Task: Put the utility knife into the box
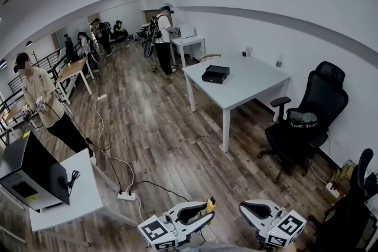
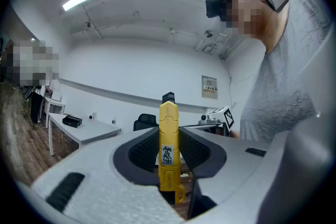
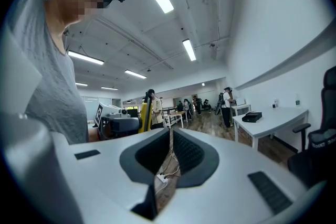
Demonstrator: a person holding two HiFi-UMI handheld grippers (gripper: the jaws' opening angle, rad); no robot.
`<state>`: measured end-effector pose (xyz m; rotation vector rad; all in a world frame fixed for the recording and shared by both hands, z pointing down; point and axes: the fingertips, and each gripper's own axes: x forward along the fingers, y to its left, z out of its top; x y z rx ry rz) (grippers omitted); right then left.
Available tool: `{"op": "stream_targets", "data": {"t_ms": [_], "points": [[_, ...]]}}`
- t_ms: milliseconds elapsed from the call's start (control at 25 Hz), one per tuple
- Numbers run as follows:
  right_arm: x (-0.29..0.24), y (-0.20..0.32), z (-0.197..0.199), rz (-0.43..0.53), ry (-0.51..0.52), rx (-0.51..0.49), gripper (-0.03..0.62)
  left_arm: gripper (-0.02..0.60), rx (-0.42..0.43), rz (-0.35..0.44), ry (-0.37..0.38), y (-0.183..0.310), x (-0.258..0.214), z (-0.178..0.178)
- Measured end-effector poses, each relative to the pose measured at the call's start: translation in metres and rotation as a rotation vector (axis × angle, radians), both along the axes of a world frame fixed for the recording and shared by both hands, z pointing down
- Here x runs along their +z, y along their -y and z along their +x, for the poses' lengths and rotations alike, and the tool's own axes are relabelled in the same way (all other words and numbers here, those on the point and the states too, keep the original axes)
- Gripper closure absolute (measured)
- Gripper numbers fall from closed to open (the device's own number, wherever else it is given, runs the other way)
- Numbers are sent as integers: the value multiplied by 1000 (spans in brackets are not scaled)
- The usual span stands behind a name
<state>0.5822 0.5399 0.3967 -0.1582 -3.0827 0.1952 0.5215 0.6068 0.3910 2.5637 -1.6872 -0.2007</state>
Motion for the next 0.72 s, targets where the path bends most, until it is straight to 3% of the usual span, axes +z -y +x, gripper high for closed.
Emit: {"op": "stream_targets", "data": {"t_ms": [720], "points": [[2, 4, -26, -1, -4, 1, 560, 457, 9, -1, -9, 3, 3, -28]]}}
